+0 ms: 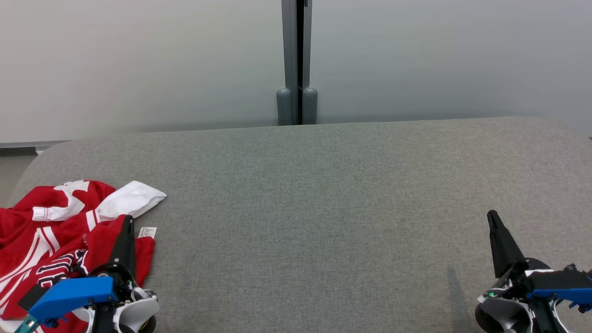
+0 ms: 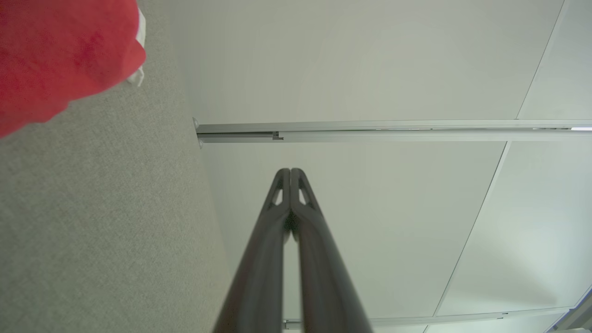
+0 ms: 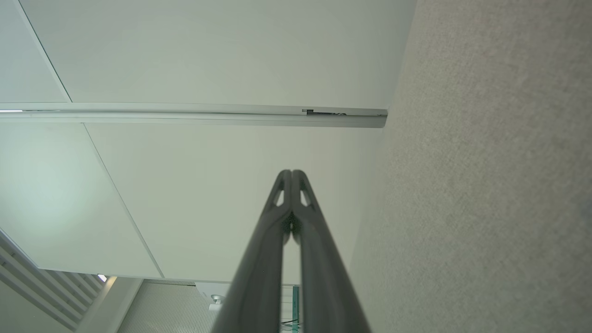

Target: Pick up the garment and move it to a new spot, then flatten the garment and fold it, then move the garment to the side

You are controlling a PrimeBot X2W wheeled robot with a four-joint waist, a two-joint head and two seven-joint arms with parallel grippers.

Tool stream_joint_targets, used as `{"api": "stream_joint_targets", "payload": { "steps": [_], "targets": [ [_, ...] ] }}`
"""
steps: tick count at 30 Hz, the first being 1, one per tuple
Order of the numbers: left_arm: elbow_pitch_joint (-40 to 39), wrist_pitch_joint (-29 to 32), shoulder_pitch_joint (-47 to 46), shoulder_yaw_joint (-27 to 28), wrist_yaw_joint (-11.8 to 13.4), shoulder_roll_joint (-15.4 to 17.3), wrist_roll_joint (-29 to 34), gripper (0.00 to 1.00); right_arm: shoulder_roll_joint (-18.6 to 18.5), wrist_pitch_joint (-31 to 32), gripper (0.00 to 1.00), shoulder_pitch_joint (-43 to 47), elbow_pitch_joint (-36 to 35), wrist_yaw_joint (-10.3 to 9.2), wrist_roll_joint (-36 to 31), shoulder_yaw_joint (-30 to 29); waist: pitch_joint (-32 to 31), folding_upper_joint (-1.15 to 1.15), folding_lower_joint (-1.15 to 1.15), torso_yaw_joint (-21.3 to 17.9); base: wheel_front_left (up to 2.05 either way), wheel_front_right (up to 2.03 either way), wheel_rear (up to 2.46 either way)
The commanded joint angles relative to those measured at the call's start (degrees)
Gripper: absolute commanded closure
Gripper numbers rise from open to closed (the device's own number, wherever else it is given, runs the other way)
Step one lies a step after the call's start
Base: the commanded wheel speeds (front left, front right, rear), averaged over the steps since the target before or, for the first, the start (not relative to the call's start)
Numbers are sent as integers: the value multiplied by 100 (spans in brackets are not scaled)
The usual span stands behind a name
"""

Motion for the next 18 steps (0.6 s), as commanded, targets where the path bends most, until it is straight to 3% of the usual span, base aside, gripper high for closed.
{"api": "stream_joint_targets", "payload": {
  "steps": [1,18],
  "targets": [
    [-22,15,-57,8,-25,-5,-21,100,3,13,100,70,-23,0,13,-7,0,0,0,0,0,0,0],
    [-22,15,-57,8,-25,-5,-21,100,3,13,100,69,-23,0,13,-7,0,0,0,0,0,0,0]
  ]
}}
